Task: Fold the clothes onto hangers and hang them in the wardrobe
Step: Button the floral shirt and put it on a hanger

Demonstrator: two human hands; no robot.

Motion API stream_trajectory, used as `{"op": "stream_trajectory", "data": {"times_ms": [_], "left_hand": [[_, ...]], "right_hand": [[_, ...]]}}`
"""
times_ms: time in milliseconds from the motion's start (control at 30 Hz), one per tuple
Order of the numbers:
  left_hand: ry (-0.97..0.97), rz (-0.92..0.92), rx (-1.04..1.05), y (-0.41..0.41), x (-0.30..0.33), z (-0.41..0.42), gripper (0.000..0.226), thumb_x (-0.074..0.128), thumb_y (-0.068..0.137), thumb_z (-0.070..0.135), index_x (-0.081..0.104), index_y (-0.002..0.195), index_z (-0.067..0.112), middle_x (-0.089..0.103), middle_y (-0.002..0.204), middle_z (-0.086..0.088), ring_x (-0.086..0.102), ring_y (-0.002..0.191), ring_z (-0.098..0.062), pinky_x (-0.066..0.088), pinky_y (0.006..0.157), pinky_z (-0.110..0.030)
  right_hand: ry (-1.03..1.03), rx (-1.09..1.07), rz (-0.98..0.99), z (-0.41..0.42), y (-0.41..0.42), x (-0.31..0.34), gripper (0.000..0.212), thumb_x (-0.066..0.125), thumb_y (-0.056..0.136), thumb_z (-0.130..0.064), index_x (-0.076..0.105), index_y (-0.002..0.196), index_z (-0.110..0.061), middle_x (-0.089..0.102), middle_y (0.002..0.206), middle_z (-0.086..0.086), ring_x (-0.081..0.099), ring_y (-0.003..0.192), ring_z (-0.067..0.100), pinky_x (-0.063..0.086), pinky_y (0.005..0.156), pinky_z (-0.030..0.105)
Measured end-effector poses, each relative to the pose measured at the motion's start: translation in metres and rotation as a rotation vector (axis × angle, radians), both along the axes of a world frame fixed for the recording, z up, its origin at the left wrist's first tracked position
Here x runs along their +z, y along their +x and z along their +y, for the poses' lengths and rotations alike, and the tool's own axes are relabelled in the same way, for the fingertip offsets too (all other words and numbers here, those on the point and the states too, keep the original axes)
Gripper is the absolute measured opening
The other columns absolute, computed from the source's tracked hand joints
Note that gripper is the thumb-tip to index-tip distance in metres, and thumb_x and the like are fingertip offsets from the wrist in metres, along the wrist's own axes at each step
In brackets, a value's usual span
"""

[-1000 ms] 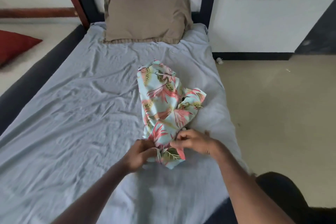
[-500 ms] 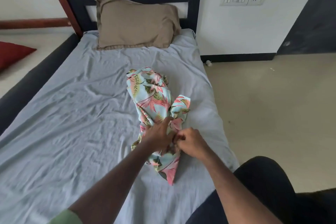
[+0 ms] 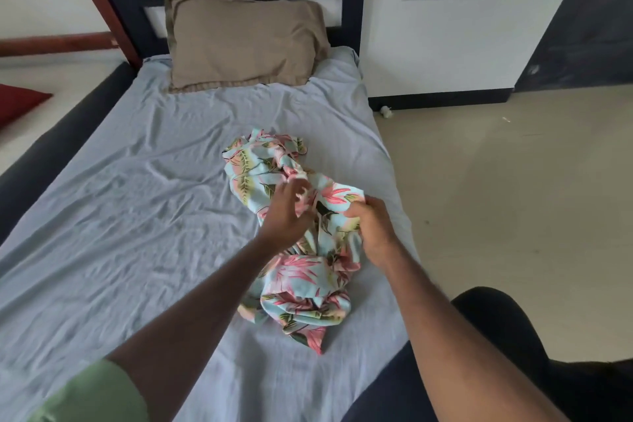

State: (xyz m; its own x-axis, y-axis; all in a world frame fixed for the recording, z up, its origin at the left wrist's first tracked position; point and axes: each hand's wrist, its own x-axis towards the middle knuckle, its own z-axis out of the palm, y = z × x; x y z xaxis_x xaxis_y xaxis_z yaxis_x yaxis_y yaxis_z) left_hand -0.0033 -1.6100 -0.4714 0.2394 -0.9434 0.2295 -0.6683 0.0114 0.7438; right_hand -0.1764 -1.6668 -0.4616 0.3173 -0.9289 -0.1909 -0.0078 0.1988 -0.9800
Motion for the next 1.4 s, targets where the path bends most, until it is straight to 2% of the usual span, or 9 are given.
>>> {"op": "stream_trajectory", "data": {"times_ms": [167,267,333,500,667,867,1000,1133,1400], "left_hand": [[0.148,-0.292,-0.413,0.004,0.066,-0.041,0.087,0.076,0.066,0.053,0.043,0.144,0.033,0.042,0.152,-0.004,0.033,0.144,-0.019,0.027,0.113,-0.039],[0.367,-0.230,-0.506,-0.002,0.116,-0.058,0.054,0.086,0.078,0.026,0.066,0.126,0.013,0.069,0.112,0.006,0.058,0.092,0.018,0.039,0.085,-0.006],[0.440,-0.228,-0.490,0.010,0.139,-0.064,0.026,0.084,0.083,0.021,0.075,0.106,0.015,0.071,0.093,0.014,0.060,0.074,0.015,0.043,0.074,-0.012],[0.411,-0.406,-0.372,0.078,0.186,-0.060,0.022,0.084,0.081,0.020,0.064,0.086,0.028,0.069,0.085,0.008,0.065,0.081,-0.016,0.045,0.065,-0.018],[0.293,-0.350,-0.217,0.147,0.283,-0.025,0.008,0.082,0.084,0.026,0.076,0.089,0.027,0.076,0.085,0.009,0.069,0.082,-0.016,0.051,0.075,-0.029],[-0.001,0.222,-0.162,0.177,0.378,0.034,0.036,0.061,0.097,0.022,0.062,0.111,-0.011,0.070,0.103,-0.023,0.069,0.088,-0.035,0.062,0.075,-0.043],[-0.225,0.443,-0.202,0.185,0.426,0.069,0.005,0.063,0.096,0.011,0.060,0.098,0.007,0.067,0.086,-0.016,0.067,0.066,-0.022,0.059,0.056,-0.030],[-0.340,0.553,-0.338,0.210,0.469,0.111,0.039,0.077,0.084,0.006,0.054,0.109,0.026,0.069,0.088,-0.023,0.068,0.065,-0.026,0.060,0.058,-0.034],[-0.291,-0.112,0.105,0.194,0.518,0.159,0.034,0.098,0.057,0.021,0.081,0.086,0.019,0.075,0.090,-0.017,0.070,0.083,-0.029,0.056,0.073,-0.030]], "right_hand": [[0.138,0.164,-0.225,-0.019,-0.032,0.062,0.037,0.051,0.053,-0.005,0.077,0.079,-0.001,0.071,0.077,0.018,0.064,0.069,0.032,0.051,0.066,0.030],[0.042,0.173,-0.191,-0.043,-0.047,0.107,0.041,0.051,0.056,-0.003,0.068,0.092,0.006,0.067,0.084,0.021,0.063,0.069,0.032,0.052,0.065,0.031],[-0.066,0.105,-0.132,-0.057,-0.057,0.135,0.035,0.055,0.060,-0.002,0.069,0.092,0.002,0.060,0.085,0.019,0.058,0.063,0.027,0.041,0.061,0.030],[-0.393,0.036,-0.029,-0.083,-0.071,0.200,0.031,0.061,0.079,0.000,0.042,0.067,-0.020,0.041,0.063,0.000,0.041,0.054,0.012,0.031,0.053,0.025],[-0.651,-0.073,0.219,-0.093,-0.070,0.266,0.006,0.055,0.102,-0.026,0.057,0.097,-0.024,0.060,0.089,-0.004,0.056,0.075,0.012,0.048,0.071,0.033],[-0.730,-0.236,0.178,-0.085,-0.056,0.338,0.064,0.059,0.077,-0.064,0.068,0.086,-0.002,0.070,0.082,0.021,0.059,0.067,0.019,0.047,0.067,0.035],[-0.720,-0.191,-0.134,-0.053,-0.044,0.395,0.015,0.069,0.096,-0.023,0.065,0.104,-0.012,0.065,0.081,0.004,0.058,0.056,0.007,0.050,0.054,0.022],[-0.513,0.075,-0.457,-0.031,-0.055,0.433,0.025,0.067,0.097,-0.012,0.049,0.106,-0.027,0.068,0.089,0.012,0.063,0.059,0.018,0.056,0.054,0.027],[-0.783,0.305,-0.145,0.002,-0.057,0.465,0.014,0.065,0.094,-0.006,0.069,0.107,-0.012,0.071,0.085,0.004,0.063,0.069,0.013,0.054,0.060,0.021]]}}
